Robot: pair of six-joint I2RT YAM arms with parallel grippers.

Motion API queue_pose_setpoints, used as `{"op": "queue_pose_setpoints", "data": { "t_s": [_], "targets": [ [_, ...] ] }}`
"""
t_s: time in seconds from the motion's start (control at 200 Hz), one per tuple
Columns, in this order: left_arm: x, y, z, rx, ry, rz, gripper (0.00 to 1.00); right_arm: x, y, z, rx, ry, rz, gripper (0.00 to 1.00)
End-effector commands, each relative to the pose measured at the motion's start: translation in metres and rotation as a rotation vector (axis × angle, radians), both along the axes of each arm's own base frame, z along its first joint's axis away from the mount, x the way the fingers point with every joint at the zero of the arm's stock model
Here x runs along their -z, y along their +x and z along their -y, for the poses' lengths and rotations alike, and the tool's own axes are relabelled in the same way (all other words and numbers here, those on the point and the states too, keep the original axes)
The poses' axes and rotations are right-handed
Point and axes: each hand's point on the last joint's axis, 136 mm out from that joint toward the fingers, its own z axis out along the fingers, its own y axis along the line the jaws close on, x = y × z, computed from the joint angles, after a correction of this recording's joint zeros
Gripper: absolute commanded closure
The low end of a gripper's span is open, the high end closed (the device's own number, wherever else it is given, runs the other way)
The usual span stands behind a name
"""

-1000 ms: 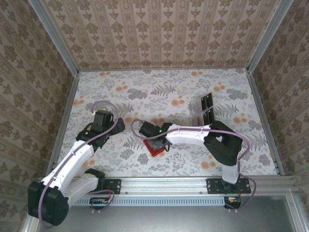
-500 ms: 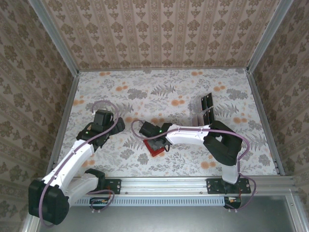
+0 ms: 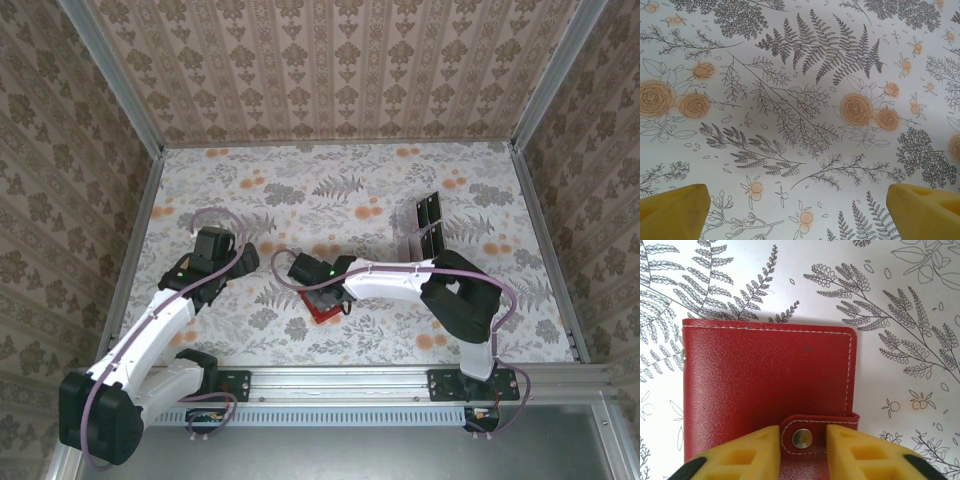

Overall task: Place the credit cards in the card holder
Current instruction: Pick up the card holder from the bottom-center of the table, then open the button on the card holder.

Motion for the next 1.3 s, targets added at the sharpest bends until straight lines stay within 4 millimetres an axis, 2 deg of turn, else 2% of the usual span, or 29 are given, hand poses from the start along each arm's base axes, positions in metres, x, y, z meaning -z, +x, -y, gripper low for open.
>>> {"op": "queue_pose_setpoints", "data": {
  "t_s": [0.0, 0.125, 0.335, 0.5, 0.675, 0.82, 0.84, 0.91, 1.295],
  "targets": [
    [0.004, 0.000, 0.001, -0.002, -0.014, -0.010, 0.00, 0.017, -0.005, 0.022, 0.005, -0.098, -0.009, 0.80],
    [0.008, -0.001, 0.002, 0.002, -0.023, -0.018, 0.00, 0.012, -0.004, 0.019, 0.000, -0.080, -0.004, 1.00],
    [0.013, -0.002, 0.011, 0.023, -0.072, -0.030, 0.00, -0.011, 0.000, 0.011, 0.013, -0.001, 0.009, 1.00],
    [0.017, -0.002, 0.031, 0.058, -0.181, -0.028, 0.00, -0.036, 0.007, -0.002, 0.040, 0.120, 0.036, 1.00],
    [0.017, -0.002, 0.054, 0.079, -0.286, -0.012, 0.00, -0.051, 0.011, -0.007, 0.061, 0.180, 0.049, 1.00],
    [0.017, 0.002, 0.068, 0.057, -0.386, 0.018, 0.00, -0.056, 0.014, -0.010, 0.078, 0.202, 0.054, 1.00],
    [0.017, -0.002, 0.077, 0.081, -0.399, 0.014, 0.00, -0.056, 0.014, -0.010, 0.081, 0.206, 0.054, 1.00],
    [0.017, -0.002, 0.084, 0.081, -0.441, 0.027, 0.00, -0.056, 0.015, -0.011, 0.086, 0.213, 0.053, 1.00],
    [0.024, -0.008, 0.109, 0.089, -0.557, 0.073, 0.11, -0.061, 0.022, -0.011, 0.128, 0.279, 0.049, 1.00]
  ]
}}
